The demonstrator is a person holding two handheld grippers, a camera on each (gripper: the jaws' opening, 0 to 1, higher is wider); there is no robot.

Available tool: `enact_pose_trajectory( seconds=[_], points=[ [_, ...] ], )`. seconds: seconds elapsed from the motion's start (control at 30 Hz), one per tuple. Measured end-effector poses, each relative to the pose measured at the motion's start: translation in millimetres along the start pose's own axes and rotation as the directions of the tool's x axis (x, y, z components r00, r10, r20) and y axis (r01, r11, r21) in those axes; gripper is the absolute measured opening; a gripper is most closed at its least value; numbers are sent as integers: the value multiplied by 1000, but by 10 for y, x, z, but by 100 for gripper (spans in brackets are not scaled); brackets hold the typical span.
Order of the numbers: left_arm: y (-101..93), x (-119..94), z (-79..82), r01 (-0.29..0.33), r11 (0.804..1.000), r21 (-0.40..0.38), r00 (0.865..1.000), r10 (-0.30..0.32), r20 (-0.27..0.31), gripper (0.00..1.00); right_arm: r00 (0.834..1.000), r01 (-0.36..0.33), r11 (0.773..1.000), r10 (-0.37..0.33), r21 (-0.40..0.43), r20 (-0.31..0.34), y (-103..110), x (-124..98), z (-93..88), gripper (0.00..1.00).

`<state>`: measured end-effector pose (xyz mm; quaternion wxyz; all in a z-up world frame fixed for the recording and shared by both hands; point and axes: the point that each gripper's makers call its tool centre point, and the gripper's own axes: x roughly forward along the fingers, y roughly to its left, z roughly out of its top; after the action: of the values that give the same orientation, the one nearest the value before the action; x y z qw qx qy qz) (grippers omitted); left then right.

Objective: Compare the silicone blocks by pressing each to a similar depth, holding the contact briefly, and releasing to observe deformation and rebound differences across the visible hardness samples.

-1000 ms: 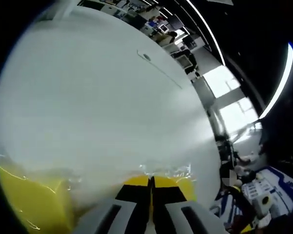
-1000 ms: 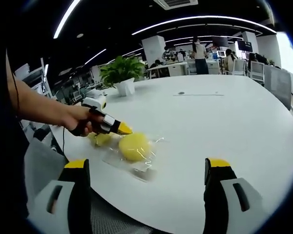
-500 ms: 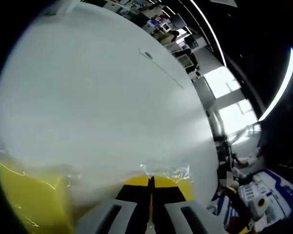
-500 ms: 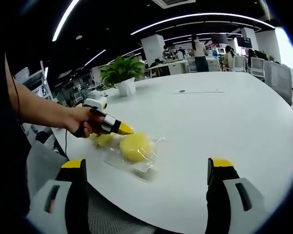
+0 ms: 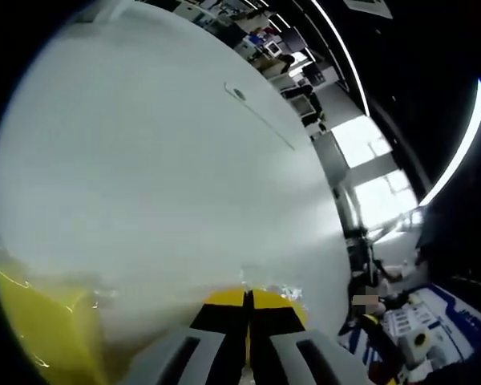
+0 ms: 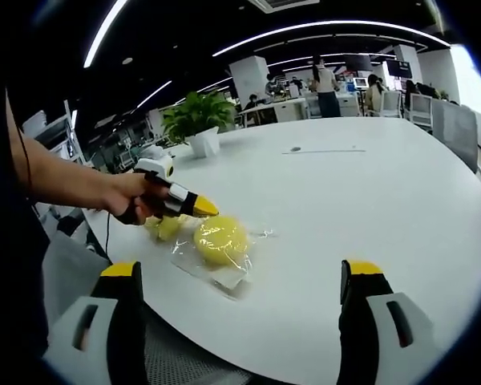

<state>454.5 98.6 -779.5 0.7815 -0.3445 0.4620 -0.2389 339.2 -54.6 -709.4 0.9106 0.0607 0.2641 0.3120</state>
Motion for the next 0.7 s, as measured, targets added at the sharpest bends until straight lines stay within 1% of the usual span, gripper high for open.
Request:
enact_pose_trajectory(
  seconds=[0.07,0.13,0.2,0.23,0.27,0.3,0.4,0.43,0.47,0.53,0.63,0.7],
  points=[
    [-87,-4,8,28,1000,3,1000,-28,-4,0,1000,0,1000,0,-1,0,-12,3,1,96],
    [-175,-7,25,50,998,30,999,-50,-5,0,1000,-1,1000,1,-1,4,-14,3,9,96],
    [-239,-10,64,59,993,104,998,-60,4,0,1000,-1,1000,1,0,7,-17,-1,14,96],
    [-302,-17,82,71,988,137,997,-72,6,0,1000,-1,1000,1,-1,8,-12,-3,18,96],
    [-320,-20,97,70,985,157,997,-72,5,0,1000,-1,1000,1,-2,8,-5,-5,22,96],
    [-339,-25,127,63,977,205,998,-66,8,0,1000,-2,1000,2,-4,8,-2,-8,26,96],
    [-391,-55,170,57,957,285,998,-65,18,0,1000,-4,1000,4,-15,2,1,-14,25,96],
    [-408,-61,174,58,951,303,998,-67,20,0,1000,-3,1000,3,-21,1,-2,-16,26,96],
    [-420,-61,173,61,953,297,998,-69,14,0,1000,-3,1000,3,-22,4,-3,-21,34,96],
    [-456,-82,174,61,946,319,998,-69,13,0,1000,-3,1000,3,-19,9,-2,-33,47,96],
    [-510,-105,199,68,941,330,997,-79,21,0,1000,-2,1000,2,-23,10,5,-43,55,96],
    [-568,-131,243,75,925,372,995,-95,35,0,1000,0,1000,0,-20,15,4,-50,65,96]
  ],
)
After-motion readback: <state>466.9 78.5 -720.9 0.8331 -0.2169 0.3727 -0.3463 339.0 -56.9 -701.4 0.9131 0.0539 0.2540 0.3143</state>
